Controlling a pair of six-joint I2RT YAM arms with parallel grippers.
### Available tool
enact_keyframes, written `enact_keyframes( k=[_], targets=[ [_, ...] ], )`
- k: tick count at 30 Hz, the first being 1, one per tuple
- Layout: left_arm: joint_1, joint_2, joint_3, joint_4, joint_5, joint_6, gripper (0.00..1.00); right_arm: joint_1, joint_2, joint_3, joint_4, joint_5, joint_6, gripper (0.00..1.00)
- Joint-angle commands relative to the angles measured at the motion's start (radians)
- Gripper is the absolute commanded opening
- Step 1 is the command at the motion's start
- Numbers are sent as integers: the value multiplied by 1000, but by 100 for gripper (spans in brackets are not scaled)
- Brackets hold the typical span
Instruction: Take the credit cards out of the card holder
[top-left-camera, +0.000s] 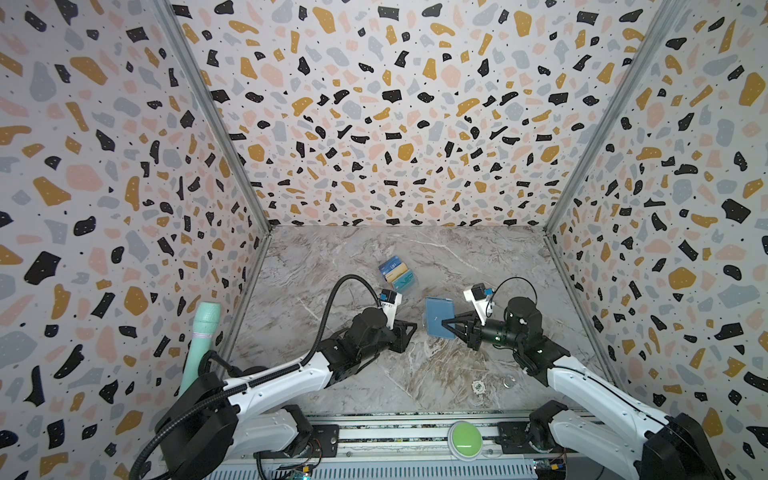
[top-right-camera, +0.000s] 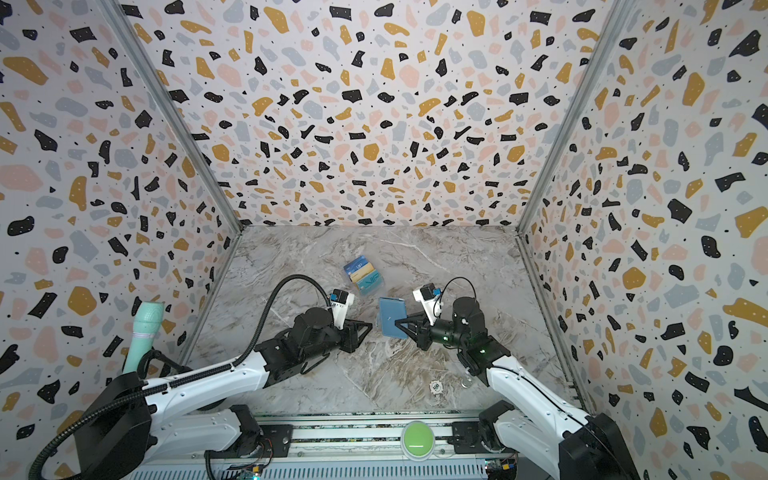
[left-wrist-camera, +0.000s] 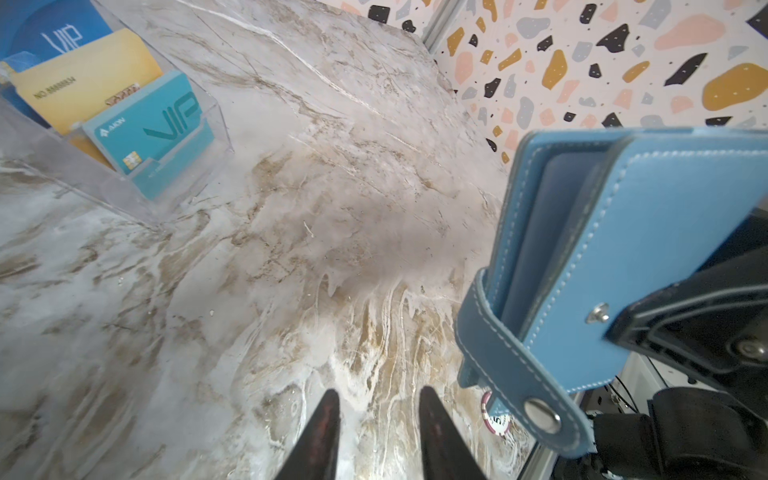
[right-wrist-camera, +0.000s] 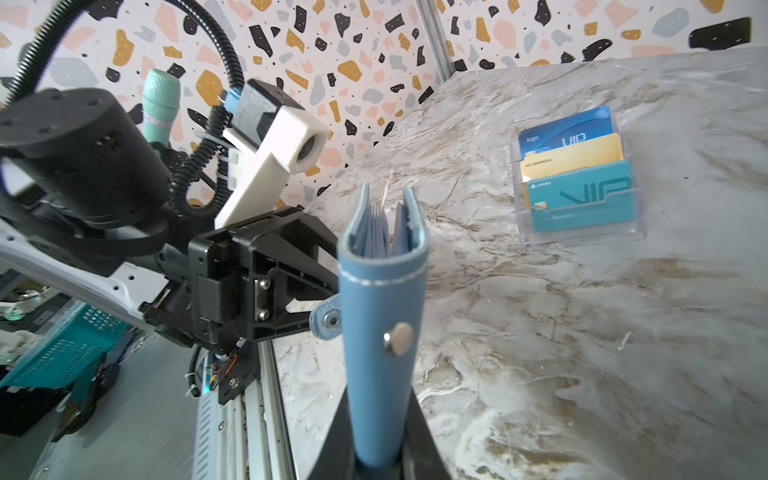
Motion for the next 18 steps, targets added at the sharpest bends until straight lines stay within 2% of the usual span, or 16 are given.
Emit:
enact_keyframes(
  k=[1,6,10,18],
  targets=[
    [5,-39,-18,113,101,38,39,-23,-12,21,77,-102,56,0],
    [6,-71,-51,114,124,99,48,-71,-10,14,182,-208,150,0],
    [5,-92,-95,220,171,96,54,-86,-6,16,233,-274,198,0],
    [5,-101,-121,373,259,58,54,-93,17,13,317,-334,265,0]
  ],
)
